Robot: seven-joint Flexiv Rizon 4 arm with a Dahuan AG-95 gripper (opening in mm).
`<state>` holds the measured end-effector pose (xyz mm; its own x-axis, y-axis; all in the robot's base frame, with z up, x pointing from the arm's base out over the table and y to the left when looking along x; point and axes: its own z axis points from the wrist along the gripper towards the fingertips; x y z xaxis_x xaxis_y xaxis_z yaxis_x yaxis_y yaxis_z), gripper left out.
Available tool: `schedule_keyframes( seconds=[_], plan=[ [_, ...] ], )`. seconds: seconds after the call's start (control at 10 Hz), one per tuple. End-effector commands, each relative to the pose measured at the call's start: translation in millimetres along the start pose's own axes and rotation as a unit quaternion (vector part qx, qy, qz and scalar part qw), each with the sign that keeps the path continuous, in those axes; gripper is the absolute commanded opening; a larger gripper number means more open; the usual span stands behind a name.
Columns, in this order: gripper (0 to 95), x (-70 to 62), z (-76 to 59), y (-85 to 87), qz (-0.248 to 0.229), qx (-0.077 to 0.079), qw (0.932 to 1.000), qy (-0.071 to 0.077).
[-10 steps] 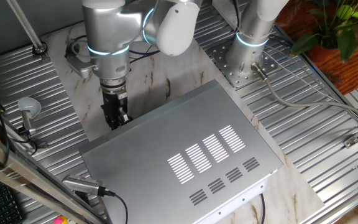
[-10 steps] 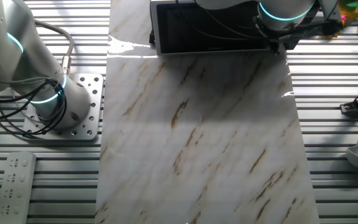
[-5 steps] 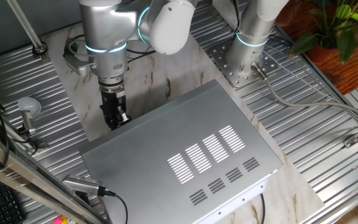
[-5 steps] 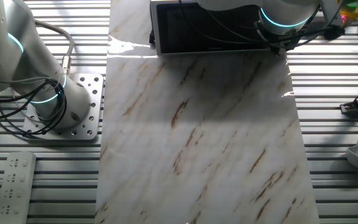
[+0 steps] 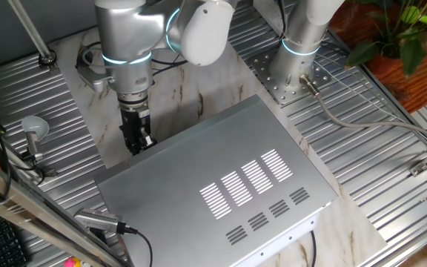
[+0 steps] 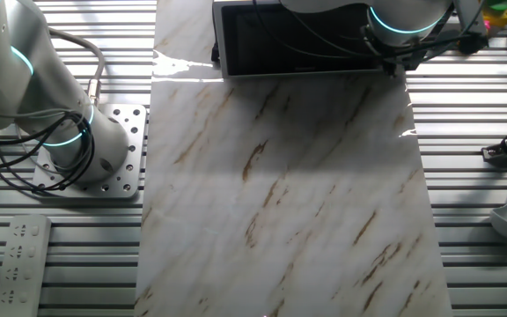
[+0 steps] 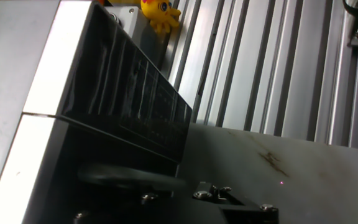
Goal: Open the microwave door
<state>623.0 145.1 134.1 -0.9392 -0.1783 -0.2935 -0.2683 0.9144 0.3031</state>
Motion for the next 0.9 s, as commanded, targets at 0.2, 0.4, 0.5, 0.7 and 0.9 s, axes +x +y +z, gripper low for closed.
schedule_keyframes(
  seconds=[0.2,0.4,0.5,0.7,0.9],
  plan=[
    [38.0,0.1,-1.7,-3.9,-0.013,0.007,0.9999,0.003],
    [38.0,1.6,-1.0,-7.9,-0.019,0.006,0.9998,0.004],
    [38.0,1.3,-1.0,-7.7,-0.019,0.005,0.9998,0.004],
    [38.0,0.5,-1.4,-7.2,-0.015,0.001,0.9999,0.003],
    [38.0,-1.9,-3.9,-3.1,-0.004,0.0,1.0,0.008]
  ],
)
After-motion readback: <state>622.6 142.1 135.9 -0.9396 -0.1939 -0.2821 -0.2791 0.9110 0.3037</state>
